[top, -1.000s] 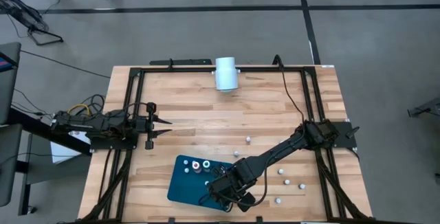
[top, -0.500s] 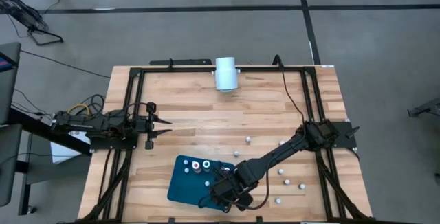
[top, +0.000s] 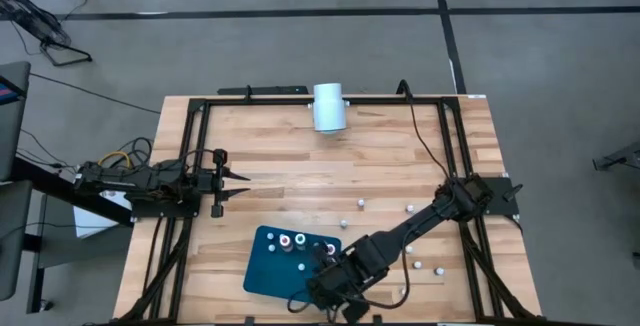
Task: Pick & Place food coloring
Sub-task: Move the blue bin to the center of the table
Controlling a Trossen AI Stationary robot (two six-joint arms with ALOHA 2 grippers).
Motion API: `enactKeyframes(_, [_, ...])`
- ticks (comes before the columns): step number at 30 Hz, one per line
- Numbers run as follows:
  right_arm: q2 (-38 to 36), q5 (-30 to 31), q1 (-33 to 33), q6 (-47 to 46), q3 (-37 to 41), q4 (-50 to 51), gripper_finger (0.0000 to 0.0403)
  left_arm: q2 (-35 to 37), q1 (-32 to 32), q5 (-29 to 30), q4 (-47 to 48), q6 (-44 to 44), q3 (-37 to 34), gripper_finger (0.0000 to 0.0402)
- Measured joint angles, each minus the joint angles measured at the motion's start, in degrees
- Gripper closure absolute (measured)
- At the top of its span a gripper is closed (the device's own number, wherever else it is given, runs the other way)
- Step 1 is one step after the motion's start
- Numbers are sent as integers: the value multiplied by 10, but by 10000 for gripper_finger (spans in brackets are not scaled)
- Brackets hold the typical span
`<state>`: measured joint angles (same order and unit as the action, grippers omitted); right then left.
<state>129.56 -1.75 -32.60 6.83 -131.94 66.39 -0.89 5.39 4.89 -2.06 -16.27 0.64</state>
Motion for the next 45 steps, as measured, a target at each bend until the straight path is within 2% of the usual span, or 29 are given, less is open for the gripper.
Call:
enactKeyframes(3, [0, -44, -14, 5, 2, -2, 292, 0, 0, 0, 0, 0, 0, 297])
enactKeyframes(7, [1, -45, -31, 4, 35, -12, 369, 0, 0, 0, 0, 0, 0, 297])
enactKeyframes(9, [2, -45, -39, -1, 51, -19, 394, 0, 0, 0, 0, 0, 0, 297])
enactKeyframes(19, [1, -43, -64, -120, 188, -205, 399, 0, 0, 0, 0, 0, 0, 297])
enactKeyframes(24, [1, -21, -68, -130, 217, -299, 401, 0, 0, 0, 0, 0, 0, 297])
enactKeyframes(37, [1, 83, -68, -171, 219, -268, 403, 0, 0, 0, 0, 0, 0, 297])
enactKeyframes(45, [1, 64, -74, -194, 248, -299, 403, 0, 0, 0, 0, 0, 0, 297])
